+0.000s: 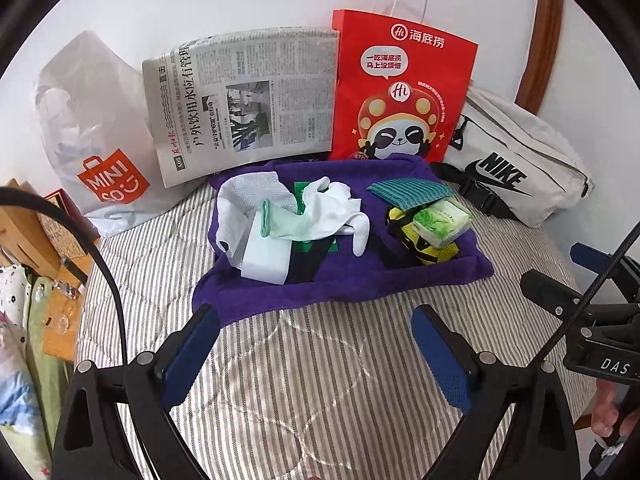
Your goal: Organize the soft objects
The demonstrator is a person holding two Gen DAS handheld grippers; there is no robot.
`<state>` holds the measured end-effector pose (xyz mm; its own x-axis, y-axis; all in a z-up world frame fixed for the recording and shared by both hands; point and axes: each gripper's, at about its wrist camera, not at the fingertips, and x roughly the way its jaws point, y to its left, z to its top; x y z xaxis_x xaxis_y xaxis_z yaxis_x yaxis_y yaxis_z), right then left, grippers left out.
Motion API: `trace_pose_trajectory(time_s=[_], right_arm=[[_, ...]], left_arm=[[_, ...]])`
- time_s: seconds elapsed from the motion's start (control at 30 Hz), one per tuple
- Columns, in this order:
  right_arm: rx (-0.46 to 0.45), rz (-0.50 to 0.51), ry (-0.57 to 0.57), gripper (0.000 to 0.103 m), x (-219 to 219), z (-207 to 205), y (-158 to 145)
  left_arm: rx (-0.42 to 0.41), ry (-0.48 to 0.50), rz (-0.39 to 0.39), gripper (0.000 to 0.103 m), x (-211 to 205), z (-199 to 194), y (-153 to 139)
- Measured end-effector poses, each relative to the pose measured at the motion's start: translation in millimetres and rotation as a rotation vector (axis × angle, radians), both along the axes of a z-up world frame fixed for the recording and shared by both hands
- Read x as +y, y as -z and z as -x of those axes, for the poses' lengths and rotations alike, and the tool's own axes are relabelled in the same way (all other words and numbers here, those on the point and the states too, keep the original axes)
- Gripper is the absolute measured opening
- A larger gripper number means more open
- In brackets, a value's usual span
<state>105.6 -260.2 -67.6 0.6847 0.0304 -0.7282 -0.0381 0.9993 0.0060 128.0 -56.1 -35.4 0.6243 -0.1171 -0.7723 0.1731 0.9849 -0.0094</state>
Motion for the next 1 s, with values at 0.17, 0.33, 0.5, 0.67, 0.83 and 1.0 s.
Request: trace_pose_trajectory(time_s=[0.17, 0.33, 0.5, 0.67, 0.83, 1.0], right_arm=[[0.003, 0.009, -0.002, 0.100, 3, 5, -1], [0.005, 0.007, 0.002, 0.100, 3, 8, -1], [0.000, 0.011, 0.015, 0.100, 3, 11, -3], [-0.003, 0.011, 0.030, 0.100, 0, 12, -5], [-0.009, 0.017, 0.035, 0.100, -1, 12, -7], [-0.014, 0.019, 0.036, 0.100, -1, 13, -9]], left_arm=[[-0.007, -0.008, -0.007, 0.097, 0, 5, -4], [-0.007, -0.018, -0.003, 0.097, 2, 6, -5], [-0.001, -0.027, -0.001, 0.097, 5, 6, -5], [-0.002, -0.031, -0.004, 0.097, 6, 7, -5], [0.000, -0.034, -0.009, 0.097, 7, 7, -5], [0.001, -0.039, -0.010, 0.097, 8, 10, -6]])
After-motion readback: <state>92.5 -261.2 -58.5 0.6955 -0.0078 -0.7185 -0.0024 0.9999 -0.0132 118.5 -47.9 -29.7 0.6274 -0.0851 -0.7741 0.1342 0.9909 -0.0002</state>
